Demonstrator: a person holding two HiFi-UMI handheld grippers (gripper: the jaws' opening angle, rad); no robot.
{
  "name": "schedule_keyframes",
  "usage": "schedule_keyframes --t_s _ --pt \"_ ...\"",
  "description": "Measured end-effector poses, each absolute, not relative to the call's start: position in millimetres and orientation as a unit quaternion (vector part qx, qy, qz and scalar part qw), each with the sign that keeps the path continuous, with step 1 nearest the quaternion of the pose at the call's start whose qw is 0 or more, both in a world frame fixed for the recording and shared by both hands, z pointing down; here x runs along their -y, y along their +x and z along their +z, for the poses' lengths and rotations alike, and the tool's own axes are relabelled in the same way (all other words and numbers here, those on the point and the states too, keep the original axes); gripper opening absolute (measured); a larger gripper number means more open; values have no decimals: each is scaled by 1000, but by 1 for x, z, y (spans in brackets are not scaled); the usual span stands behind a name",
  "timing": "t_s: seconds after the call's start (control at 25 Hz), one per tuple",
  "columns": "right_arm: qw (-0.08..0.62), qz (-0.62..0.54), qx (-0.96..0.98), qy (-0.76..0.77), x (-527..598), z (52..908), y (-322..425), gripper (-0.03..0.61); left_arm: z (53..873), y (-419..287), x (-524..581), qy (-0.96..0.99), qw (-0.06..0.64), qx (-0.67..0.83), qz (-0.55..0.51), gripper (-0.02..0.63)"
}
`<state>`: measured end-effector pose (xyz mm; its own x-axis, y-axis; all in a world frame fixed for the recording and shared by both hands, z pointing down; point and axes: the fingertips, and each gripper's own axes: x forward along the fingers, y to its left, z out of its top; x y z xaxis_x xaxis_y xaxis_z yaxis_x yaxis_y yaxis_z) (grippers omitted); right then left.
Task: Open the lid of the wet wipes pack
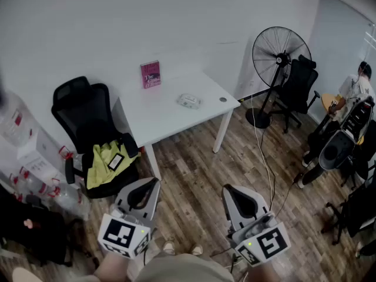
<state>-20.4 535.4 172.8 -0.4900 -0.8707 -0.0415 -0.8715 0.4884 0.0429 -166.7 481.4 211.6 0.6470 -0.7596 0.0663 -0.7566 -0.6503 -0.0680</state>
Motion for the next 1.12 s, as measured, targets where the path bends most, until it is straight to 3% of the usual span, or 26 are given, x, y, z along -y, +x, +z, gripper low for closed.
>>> schedule_keyframes --t_s 0.88,0.96,1.12 --pt "32 21 -860 -509 -538 178 36 28 219 -114 -488 -907 18 -416 -65 20" --pt "32 19 -860 -508 -539 180 45 163 218 -106 -489 -906 18 -418 -64 20" --pt "19 20 -863 -505 -539 187 58 172 220 -96 -491 -901 19 -427 -67 21"
